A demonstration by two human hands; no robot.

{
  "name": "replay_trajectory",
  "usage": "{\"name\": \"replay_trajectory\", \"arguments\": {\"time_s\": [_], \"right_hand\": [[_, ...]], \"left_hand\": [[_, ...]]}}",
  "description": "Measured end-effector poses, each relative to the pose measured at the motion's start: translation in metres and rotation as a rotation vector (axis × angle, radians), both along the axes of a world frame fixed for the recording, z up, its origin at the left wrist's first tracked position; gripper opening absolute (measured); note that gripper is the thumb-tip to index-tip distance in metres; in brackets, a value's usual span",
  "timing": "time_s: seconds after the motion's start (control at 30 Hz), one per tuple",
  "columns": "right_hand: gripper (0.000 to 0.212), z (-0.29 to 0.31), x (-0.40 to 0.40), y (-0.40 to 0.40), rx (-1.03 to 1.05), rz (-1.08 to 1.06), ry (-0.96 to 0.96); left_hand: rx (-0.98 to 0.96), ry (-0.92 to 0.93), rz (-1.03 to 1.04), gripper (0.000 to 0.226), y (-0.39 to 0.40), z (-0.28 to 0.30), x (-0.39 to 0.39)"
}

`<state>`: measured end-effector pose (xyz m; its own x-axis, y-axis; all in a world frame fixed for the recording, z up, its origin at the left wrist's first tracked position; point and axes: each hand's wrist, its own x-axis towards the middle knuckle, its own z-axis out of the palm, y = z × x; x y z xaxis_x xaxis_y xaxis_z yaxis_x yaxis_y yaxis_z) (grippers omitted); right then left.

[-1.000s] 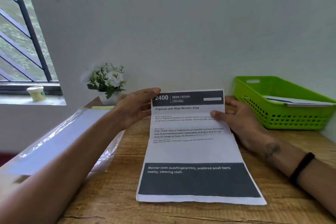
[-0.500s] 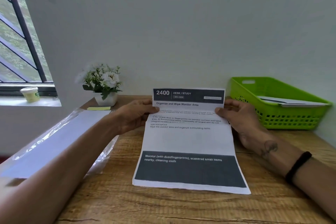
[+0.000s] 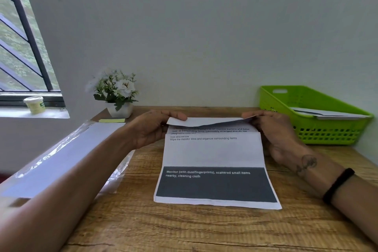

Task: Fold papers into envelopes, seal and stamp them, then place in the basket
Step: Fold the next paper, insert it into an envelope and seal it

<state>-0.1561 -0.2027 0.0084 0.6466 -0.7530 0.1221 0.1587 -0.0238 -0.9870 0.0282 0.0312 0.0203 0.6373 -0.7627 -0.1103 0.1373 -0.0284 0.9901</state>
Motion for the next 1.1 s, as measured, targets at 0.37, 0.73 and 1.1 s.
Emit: {"name": "replay_trajectory", "arguments": {"time_s": [0.37,0.73,1.1], "right_hand": [[0.029,-0.0007,0.0004,-0.0003,0.087,0.149,-0.023],[0.039,-0.0031,-0.0038,0.0004,-0.074,0.189,0.028],[0.020,-0.0036,-0.0030,-0.0025,-0.129,0.159,0.046]], "left_hand": [[-0.111,0.066,0.115,0.047,0.0025,-0.0036,0.0086],[-0.107,-0.003,0.049,0.073,0.0025,-0.0034,0.0094],[0.087,-0.250,0.077,0.039,0.0060,0.0009,0.0025]]}}
